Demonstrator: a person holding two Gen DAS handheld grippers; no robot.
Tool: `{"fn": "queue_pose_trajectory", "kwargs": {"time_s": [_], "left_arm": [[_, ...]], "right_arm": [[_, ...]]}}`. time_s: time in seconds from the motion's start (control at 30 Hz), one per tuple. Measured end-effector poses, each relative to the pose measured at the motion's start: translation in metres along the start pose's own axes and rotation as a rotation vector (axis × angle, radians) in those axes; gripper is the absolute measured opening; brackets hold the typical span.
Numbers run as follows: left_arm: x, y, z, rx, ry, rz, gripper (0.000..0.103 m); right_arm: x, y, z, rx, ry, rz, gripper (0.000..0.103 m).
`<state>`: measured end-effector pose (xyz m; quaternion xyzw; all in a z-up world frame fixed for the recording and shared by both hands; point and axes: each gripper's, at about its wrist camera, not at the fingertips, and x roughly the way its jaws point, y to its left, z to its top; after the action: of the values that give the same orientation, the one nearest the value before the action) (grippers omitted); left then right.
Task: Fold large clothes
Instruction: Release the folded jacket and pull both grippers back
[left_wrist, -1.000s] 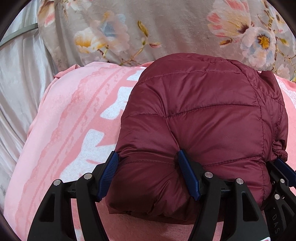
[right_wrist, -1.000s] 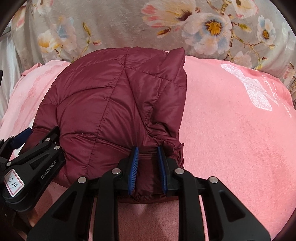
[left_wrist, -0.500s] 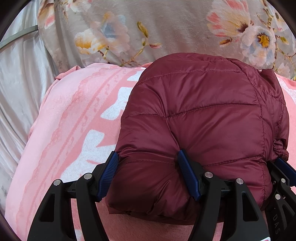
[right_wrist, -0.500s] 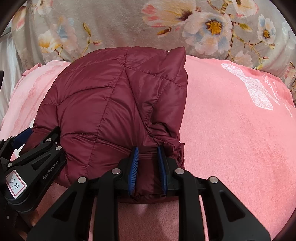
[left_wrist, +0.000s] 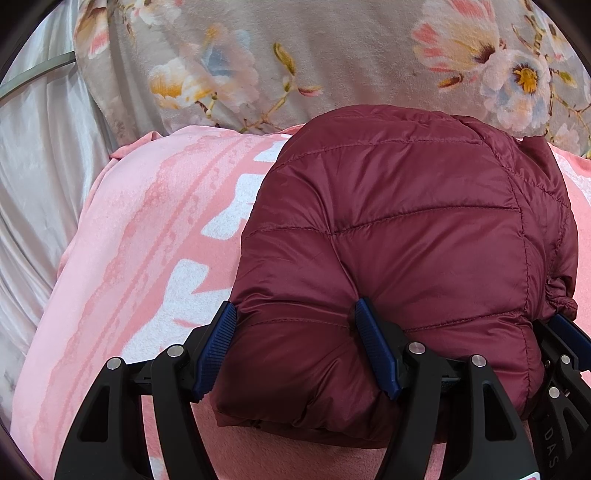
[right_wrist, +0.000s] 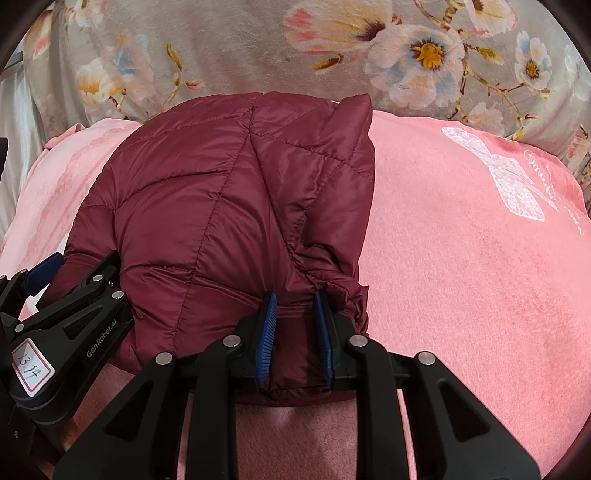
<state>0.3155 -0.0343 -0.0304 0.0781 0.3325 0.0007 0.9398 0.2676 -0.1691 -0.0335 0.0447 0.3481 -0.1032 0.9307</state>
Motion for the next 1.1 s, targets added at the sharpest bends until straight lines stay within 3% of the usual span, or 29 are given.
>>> {"fn": "queue_pose_trajectory", "kwargs": {"time_s": [0.5, 0.67, 0.73, 0.8, 0.9, 1.0, 1.1], "left_arm": [[-0.001, -0.001, 0.002, -0.003, -0.002, -0.004, 0.065], [-0.008, 0.028, 0.016, -0.095, 0.023, -0.12, 0.064], [-0.015, 0.041, 0.033, -0.128, -0.001, -0.132, 0.064], [-0.016, 0.045, 0.053, -0.115, -0.024, -0.103, 0.064], [0.004, 0.039, 0.079, -0.095, 0.016, -0.085, 0.064], [0.027, 0.027, 0.088, -0.101, 0.083, -0.107, 0.064], [0.044, 0.015, 0.085, -0.081, 0.1, -0.083, 0.067]], "right_arm": [[-0.002, -0.001, 0.0, 0.011, -0.006, 0.014, 0.02], [-0.022, -0.027, 0.02, 0.097, -0.048, 0.073, 0.02], [-0.025, -0.035, 0.037, 0.114, -0.058, 0.084, 0.021], [-0.021, -0.042, 0.055, 0.137, -0.054, 0.1, 0.021], [0.0, -0.049, 0.079, 0.175, -0.016, 0.121, 0.022], [0.025, -0.049, 0.089, 0.181, 0.029, 0.111, 0.022], [0.048, -0.045, 0.085, 0.166, 0.071, 0.106, 0.022]]}}
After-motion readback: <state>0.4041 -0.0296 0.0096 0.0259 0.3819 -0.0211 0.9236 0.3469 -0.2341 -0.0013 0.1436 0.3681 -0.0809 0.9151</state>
